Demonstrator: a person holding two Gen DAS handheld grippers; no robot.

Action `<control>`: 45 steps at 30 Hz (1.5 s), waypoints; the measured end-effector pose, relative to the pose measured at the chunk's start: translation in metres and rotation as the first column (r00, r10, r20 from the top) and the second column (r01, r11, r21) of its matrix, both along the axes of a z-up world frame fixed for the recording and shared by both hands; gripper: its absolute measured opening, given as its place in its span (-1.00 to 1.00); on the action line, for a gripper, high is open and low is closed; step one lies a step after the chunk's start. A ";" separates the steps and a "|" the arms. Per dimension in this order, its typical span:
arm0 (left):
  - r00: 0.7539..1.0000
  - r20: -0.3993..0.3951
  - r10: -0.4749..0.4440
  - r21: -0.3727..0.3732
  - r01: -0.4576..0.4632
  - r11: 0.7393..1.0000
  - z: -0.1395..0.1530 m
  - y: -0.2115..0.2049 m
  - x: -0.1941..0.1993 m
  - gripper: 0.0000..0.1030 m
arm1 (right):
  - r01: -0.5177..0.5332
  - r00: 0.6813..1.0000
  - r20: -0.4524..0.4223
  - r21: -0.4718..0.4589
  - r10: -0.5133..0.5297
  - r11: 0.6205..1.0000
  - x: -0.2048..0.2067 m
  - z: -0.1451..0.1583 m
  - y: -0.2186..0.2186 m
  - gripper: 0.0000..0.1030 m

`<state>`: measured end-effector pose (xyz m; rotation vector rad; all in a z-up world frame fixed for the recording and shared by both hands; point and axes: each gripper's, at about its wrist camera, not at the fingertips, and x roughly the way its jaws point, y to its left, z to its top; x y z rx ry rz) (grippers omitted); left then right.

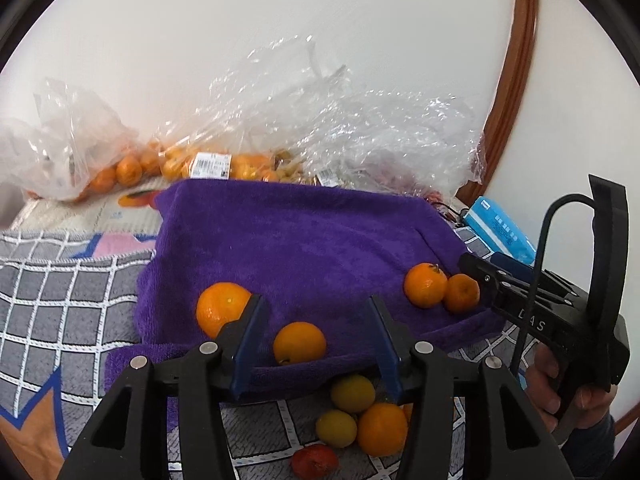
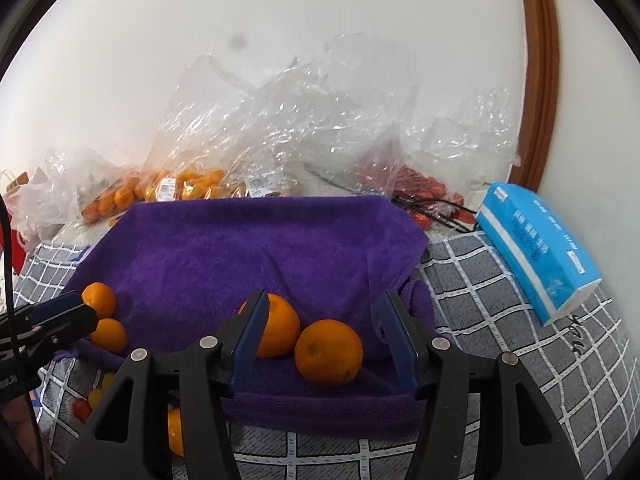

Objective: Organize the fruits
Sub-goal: 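Lower both oranges onto the purple towel and open both grippers, then withdraw both open grippers from the towel back toward the fruit pile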

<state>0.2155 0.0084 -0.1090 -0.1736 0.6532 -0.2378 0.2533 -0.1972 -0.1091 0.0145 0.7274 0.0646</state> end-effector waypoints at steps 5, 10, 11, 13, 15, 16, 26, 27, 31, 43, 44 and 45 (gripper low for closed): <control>1.000 0.010 0.003 -0.016 -0.003 1.000 0.004 0.003 -0.004 -0.05 | 0.038 0.999 0.014 -0.025 -0.037 0.999 -0.010 0.012 0.002 0.12; 0.999 0.033 0.021 -0.009 -0.021 1.000 0.008 0.006 -0.007 -0.05 | 0.047 0.998 0.036 -0.037 -0.046 0.998 -0.028 0.030 0.007 0.12; 0.999 0.032 0.031 -0.003 -0.031 1.000 0.009 0.008 -0.007 -0.05 | 0.048 0.998 0.032 -0.037 -0.047 0.998 -0.030 0.032 0.008 0.12; 0.998 0.046 0.035 0.004 -0.035 0.999 0.015 0.010 -0.009 -0.06 | 0.051 0.998 0.021 -0.029 -0.051 0.998 -0.037 0.038 0.009 0.12; 0.997 0.070 0.038 0.004 -0.038 0.999 0.023 0.014 -0.014 -0.05 | 0.049 0.999 0.006 -0.014 -0.048 0.999 -0.043 0.041 0.009 0.12; 0.996 0.074 0.047 -0.008 -0.046 0.999 0.029 0.017 -0.017 -0.05 | 0.047 0.999 -0.007 -0.008 -0.047 0.999 -0.047 0.044 0.009 0.12; 0.996 -0.014 0.087 -0.039 -0.088 0.995 0.033 0.051 -0.054 0.01 | 0.021 0.998 -0.069 0.073 -0.016 0.997 -0.082 0.053 0.016 0.12; 0.995 -0.022 0.093 -0.035 -0.094 0.995 0.029 0.055 -0.058 0.01 | 0.015 0.997 -0.074 0.075 -0.009 0.997 -0.085 0.051 0.019 0.12; 0.991 -0.048 0.122 -0.028 -0.123 0.992 0.011 0.068 -0.072 0.01 | -0.002 0.995 -0.099 0.071 0.009 0.997 -0.095 0.040 0.031 0.12; 0.979 -0.127 0.160 -0.058 -0.168 0.984 -0.016 0.086 -0.076 0.02 | -0.031 0.989 -0.144 0.074 0.042 0.997 -0.114 0.022 0.045 0.03; 0.977 -0.129 0.170 -0.073 -0.180 0.981 -0.017 0.090 -0.077 0.02 | -0.034 0.988 -0.148 0.075 0.045 0.997 -0.113 0.020 0.046 0.02; 0.975 -0.130 0.179 -0.082 -0.190 0.978 -0.018 0.092 -0.077 0.06 | -0.037 0.987 -0.151 0.078 0.049 0.996 -0.113 0.018 0.047 0.02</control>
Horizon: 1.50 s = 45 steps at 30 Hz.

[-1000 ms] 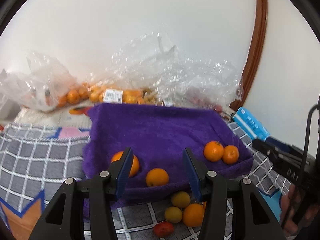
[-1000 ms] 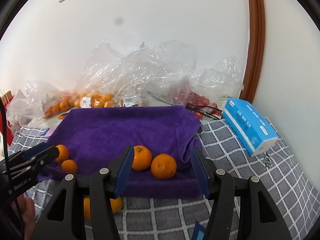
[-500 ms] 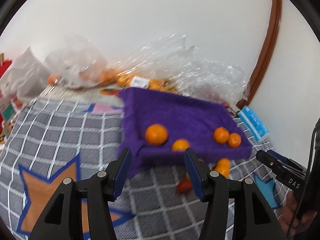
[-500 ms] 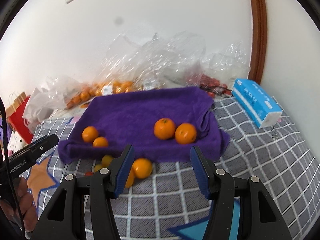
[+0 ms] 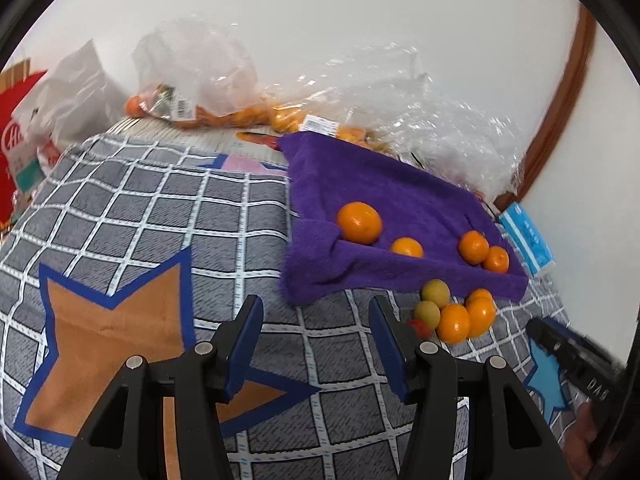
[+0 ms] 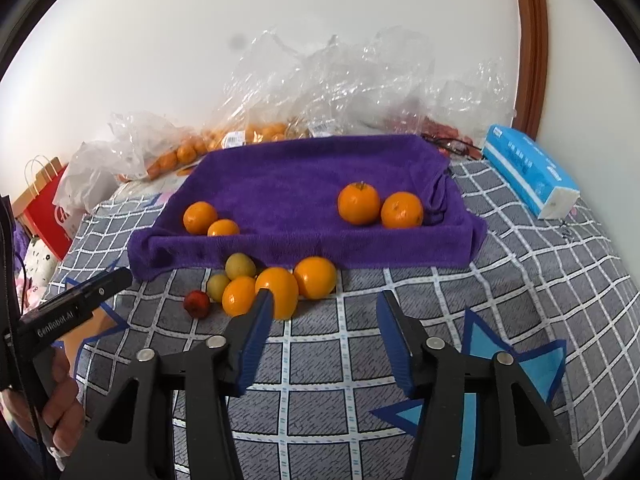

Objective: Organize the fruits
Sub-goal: 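Withdraw both open grippers from the towel back toward the fruit pile, then grasp a yellow-orange orange from the pile with the right gripper and lift it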

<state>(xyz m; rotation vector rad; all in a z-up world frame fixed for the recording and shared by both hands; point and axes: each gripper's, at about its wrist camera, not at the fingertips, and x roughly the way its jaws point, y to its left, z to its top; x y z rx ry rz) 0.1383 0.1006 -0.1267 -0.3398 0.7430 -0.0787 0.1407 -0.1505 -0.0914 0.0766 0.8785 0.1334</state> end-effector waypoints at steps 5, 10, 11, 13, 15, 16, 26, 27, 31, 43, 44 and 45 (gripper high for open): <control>0.999 -0.019 0.043 -0.034 -0.043 0.998 -0.005 0.010 0.001 0.08 | -0.012 1.000 -0.013 0.006 0.012 1.000 0.008 -0.009 0.007 -0.07; 0.999 -0.031 0.039 -0.036 -0.041 0.999 -0.008 0.010 0.003 0.08 | 0.012 1.000 -0.006 -0.036 -0.012 0.999 0.024 -0.016 0.010 -0.33; 0.999 -0.032 0.037 -0.032 -0.038 0.999 -0.008 0.010 0.003 0.08 | 0.015 1.000 -0.012 -0.044 -0.016 0.999 0.029 -0.019 0.009 -0.40; 0.999 -0.031 0.034 -0.024 -0.035 0.999 -0.008 0.008 0.003 0.09 | 0.010 0.999 -0.031 -0.027 -0.011 1.000 0.037 -0.024 0.006 -0.43; 0.999 -0.021 0.028 -0.011 -0.028 1.000 -0.007 0.005 0.002 0.10 | -0.010 0.999 -0.053 0.000 0.010 1.000 0.043 -0.029 0.004 -0.43; 1.000 -0.016 0.025 -0.007 -0.025 1.000 -0.006 0.004 0.002 0.12 | -0.020 0.998 -0.063 -0.002 0.020 1.000 0.047 -0.032 0.004 -0.43; 1.000 -0.026 0.016 0.009 -0.016 1.000 -0.009 -0.001 0.004 0.13 | -0.098 0.987 -0.116 0.095 0.108 0.991 0.066 -0.046 0.013 -0.30; 1.000 -0.027 0.016 0.009 -0.016 1.000 -0.009 -0.001 0.005 0.13 | -0.103 0.985 -0.129 0.105 0.116 0.989 0.068 -0.049 0.014 -0.30; 1.000 -0.025 0.015 0.015 -0.015 1.000 -0.009 -0.002 0.005 0.13 | -0.101 0.987 -0.119 0.093 0.111 0.991 0.067 -0.053 0.018 -0.36; 0.990 -0.044 -0.135 -0.004 0.135 0.991 -0.012 -0.023 0.005 0.11 | -0.036 0.999 -0.016 -0.051 0.035 0.998 0.033 -0.040 -0.026 -0.36; 0.987 -0.056 -0.152 -0.010 0.151 0.988 -0.013 -0.027 0.005 0.09 | -0.032 0.999 -0.011 -0.050 0.031 0.998 0.032 -0.040 -0.030 -0.36; 0.985 -0.061 -0.160 -0.014 0.160 0.987 -0.012 -0.030 0.005 0.07 | -0.029 1.000 -0.006 -0.051 0.028 0.998 0.031 -0.040 -0.032 -0.36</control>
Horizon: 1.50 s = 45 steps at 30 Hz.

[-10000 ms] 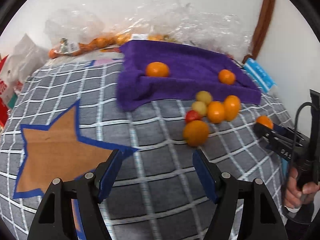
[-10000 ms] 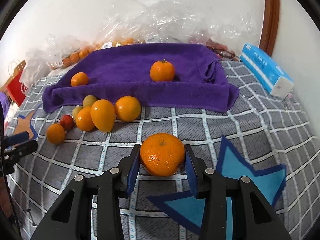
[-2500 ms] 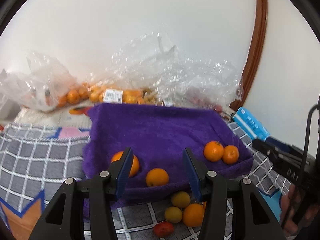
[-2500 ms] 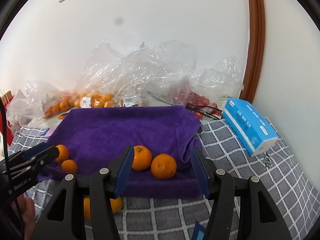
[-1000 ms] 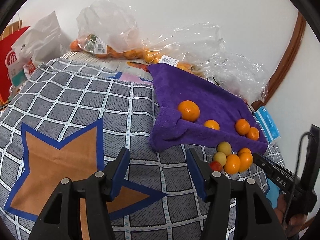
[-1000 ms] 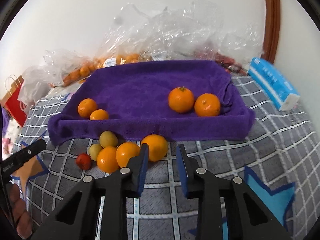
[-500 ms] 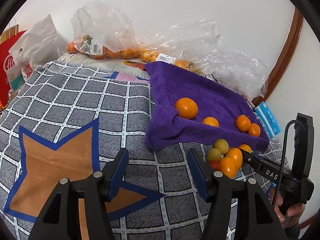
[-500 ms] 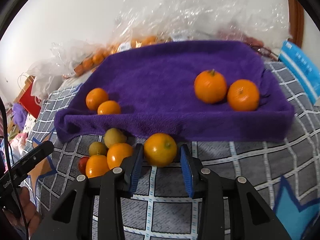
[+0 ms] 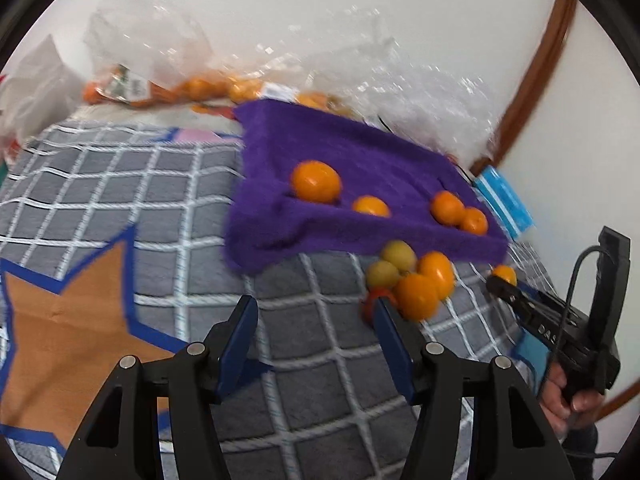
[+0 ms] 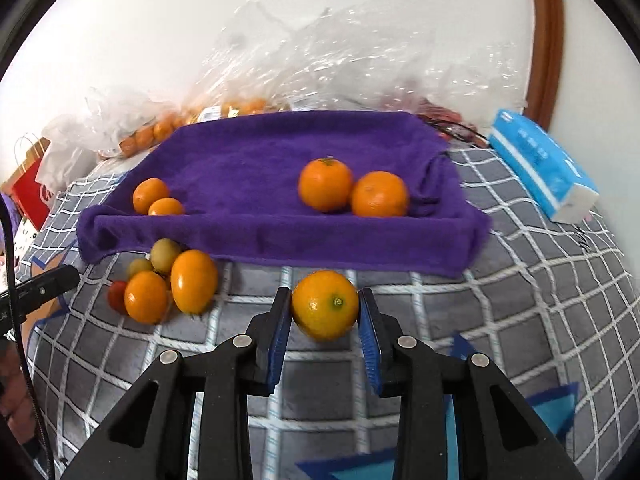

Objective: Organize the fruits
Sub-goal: 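Grasp a yellow-orange orange from the pile with the right gripper and lift it, then close the left gripper on the small red fruit while the right gripper holds its orange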

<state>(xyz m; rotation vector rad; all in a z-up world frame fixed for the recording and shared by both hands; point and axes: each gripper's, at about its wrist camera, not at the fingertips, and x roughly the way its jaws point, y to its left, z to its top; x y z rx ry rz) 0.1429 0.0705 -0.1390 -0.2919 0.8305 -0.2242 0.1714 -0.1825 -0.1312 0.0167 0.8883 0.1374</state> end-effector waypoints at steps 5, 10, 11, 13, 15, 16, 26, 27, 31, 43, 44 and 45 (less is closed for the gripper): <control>0.999 -0.027 -0.043 -0.015 0.042 0.999 0.005 -0.020 0.002 -0.14 | 0.011 1.000 0.012 0.070 -0.011 0.997 -0.004 0.001 -0.016 -0.36; 0.998 -0.032 -0.051 0.071 0.054 0.996 0.003 -0.041 0.008 -0.17 | 0.019 1.000 0.009 0.098 -0.020 0.995 -0.003 0.001 -0.021 -0.36; 0.998 -0.033 -0.050 0.100 0.053 0.994 0.002 -0.045 0.009 -0.19 | 0.015 1.000 0.014 0.102 -0.017 0.995 -0.004 0.002 -0.021 -0.36; 0.998 -0.037 -0.051 0.123 0.056 0.991 0.000 -0.050 0.010 -0.22 | 0.016 1.000 0.017 0.108 -0.018 0.994 -0.005 0.002 -0.022 -0.36; 0.998 -0.038 -0.052 0.141 0.057 0.988 -0.002 -0.054 0.012 -0.22 | 0.021 1.000 0.018 0.110 -0.023 0.994 -0.005 0.002 -0.023 -0.36; 0.998 -0.037 -0.049 0.155 0.054 0.986 -0.003 -0.056 0.012 -0.22 | 0.021 1.000 0.018 0.112 -0.023 0.994 -0.006 0.002 -0.023 -0.36; 0.999 -0.031 -0.040 0.246 0.046 0.968 -0.008 -0.070 0.019 -0.40 | 0.026 0.999 0.017 0.102 -0.028 0.994 -0.005 0.001 -0.023 -0.36; 0.999 -0.031 -0.038 0.250 0.044 0.967 -0.008 -0.070 0.020 -0.44 | 0.026 0.999 0.019 0.100 -0.028 0.995 -0.006 0.002 -0.023 -0.36; 0.999 -0.031 -0.033 0.244 0.040 0.969 -0.008 -0.069 0.020 -0.51 | 0.009 1.000 0.024 0.085 -0.011 0.996 -0.007 0.002 -0.020 -0.36; 0.999 0.024 -0.024 0.136 0.020 0.990 -0.002 -0.055 0.012 -0.52 | -0.003 0.999 0.051 0.084 -0.001 0.996 -0.010 0.006 -0.018 -0.36; 0.999 0.033 -0.024 0.130 0.019 0.991 0.000 -0.055 0.011 -0.52 | -0.007 0.998 0.055 0.083 0.002 0.997 -0.011 0.006 -0.018 -0.36; 0.999 0.039 -0.024 0.123 0.019 0.992 0.001 -0.054 0.010 -0.52 | -0.009 0.998 0.059 0.082 0.004 0.997 -0.011 0.007 -0.018 -0.36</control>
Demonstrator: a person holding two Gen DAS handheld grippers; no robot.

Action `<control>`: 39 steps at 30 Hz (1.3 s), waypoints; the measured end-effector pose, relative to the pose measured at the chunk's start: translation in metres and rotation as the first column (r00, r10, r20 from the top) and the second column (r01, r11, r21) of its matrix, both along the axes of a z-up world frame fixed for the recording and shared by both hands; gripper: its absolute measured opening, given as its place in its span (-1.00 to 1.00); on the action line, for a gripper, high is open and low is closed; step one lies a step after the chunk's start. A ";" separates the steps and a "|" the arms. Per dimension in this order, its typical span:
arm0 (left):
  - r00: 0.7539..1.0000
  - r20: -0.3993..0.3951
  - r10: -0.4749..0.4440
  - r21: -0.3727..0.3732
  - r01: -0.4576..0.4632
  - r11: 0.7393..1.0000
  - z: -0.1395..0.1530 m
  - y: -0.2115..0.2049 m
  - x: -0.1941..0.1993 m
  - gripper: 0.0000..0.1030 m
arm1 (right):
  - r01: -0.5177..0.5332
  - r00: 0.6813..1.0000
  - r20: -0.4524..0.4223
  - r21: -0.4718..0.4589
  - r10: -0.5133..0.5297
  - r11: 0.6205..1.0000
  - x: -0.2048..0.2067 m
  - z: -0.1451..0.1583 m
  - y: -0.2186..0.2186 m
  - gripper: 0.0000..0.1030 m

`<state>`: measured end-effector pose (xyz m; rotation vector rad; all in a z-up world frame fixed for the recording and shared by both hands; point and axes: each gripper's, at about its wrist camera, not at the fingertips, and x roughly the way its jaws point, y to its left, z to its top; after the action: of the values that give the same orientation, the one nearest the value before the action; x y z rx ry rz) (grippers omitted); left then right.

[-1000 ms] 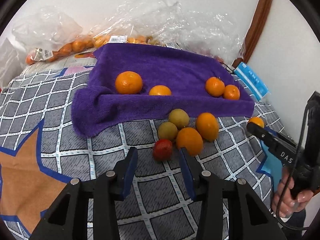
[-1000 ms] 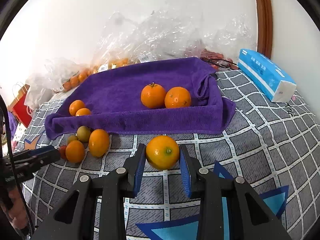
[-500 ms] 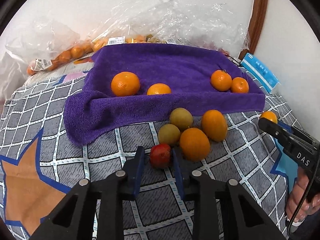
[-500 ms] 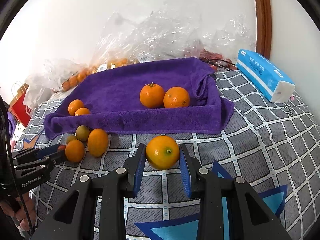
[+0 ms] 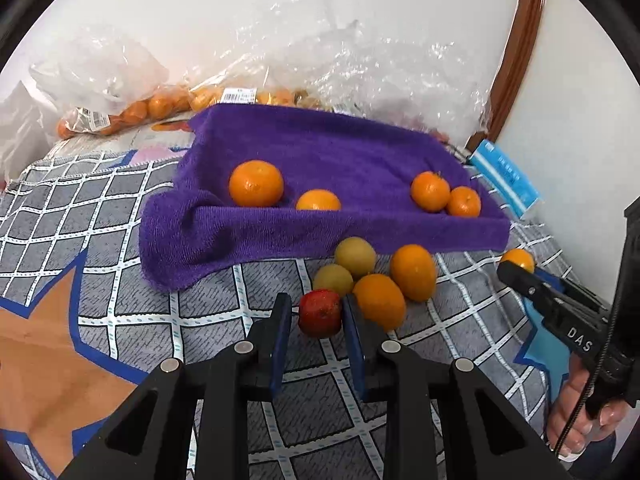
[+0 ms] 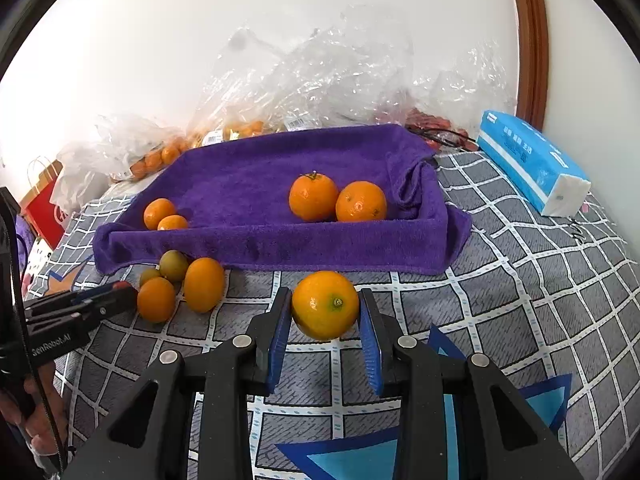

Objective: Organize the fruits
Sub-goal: 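Close the left gripper on the small red fruit while the right gripper holds its orange, then carry the orange and the red fruit over the purple towel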

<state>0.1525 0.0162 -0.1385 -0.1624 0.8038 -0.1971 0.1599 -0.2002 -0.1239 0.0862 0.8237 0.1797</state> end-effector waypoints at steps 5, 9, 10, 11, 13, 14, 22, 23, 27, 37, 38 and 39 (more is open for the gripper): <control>1.000 0.003 0.015 -0.012 -0.015 1.000 0.002 0.002 -0.003 -0.52 | -0.004 1.000 0.016 0.004 0.004 1.000 -0.003 0.003 0.000 -0.36; 1.000 -0.015 0.025 -0.020 -0.026 0.999 0.002 0.006 -0.005 -0.52 | 0.000 1.000 0.011 0.013 0.000 1.000 -0.002 0.003 0.000 -0.36; 0.999 -0.015 0.029 -0.024 -0.030 0.999 0.003 0.007 -0.006 -0.52 | -0.001 1.000 0.013 0.018 0.000 1.000 -0.003 0.004 0.000 -0.36; 0.999 -0.014 0.033 -0.026 -0.033 0.999 0.005 0.009 -0.008 -0.52 | -0.003 1.000 0.015 0.019 0.002 1.000 -0.003 0.005 0.000 -0.36; 0.999 -0.009 0.040 -0.022 -0.040 0.999 0.009 0.011 -0.010 -0.52 | -0.006 1.000 0.021 0.012 0.005 1.000 -0.004 0.006 0.001 -0.36; 0.999 -0.007 0.043 -0.022 -0.043 0.999 0.011 0.012 -0.011 -0.52 | -0.008 1.000 0.022 0.005 0.008 1.000 -0.005 0.007 0.002 -0.36; 0.998 0.035 0.055 -0.016 -0.054 0.998 0.036 0.019 -0.015 -0.52 | -0.035 0.999 0.035 0.007 0.035 0.999 -0.008 0.027 0.009 -0.36; 0.997 0.043 0.057 -0.007 -0.057 0.998 0.040 0.019 -0.014 -0.52 | -0.037 0.998 0.043 0.006 0.037 0.999 -0.008 0.032 0.010 -0.36; 0.996 0.071 0.057 0.007 -0.058 0.998 0.054 0.020 -0.007 -0.52 | -0.032 0.997 0.072 0.001 0.032 0.999 0.000 0.050 0.014 -0.36; 0.990 0.123 0.073 -0.016 -0.072 0.997 0.076 0.027 0.024 -0.52 | -0.029 0.992 0.124 0.036 0.025 0.999 0.034 0.077 0.025 -0.36; 0.989 0.127 0.073 -0.017 -0.072 0.997 0.077 0.027 0.029 -0.52 | -0.031 0.992 0.127 0.039 0.026 0.999 0.039 0.078 0.027 -0.36; 0.989 0.130 0.074 -0.020 -0.072 0.997 0.078 0.027 0.033 -0.52 | -0.033 0.991 0.129 0.040 0.028 0.999 0.044 0.080 0.029 -0.36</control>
<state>0.1857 0.0435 -0.0601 -0.1910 0.6645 -0.1430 0.2043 -0.1708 -0.0442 0.1003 0.6933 0.2292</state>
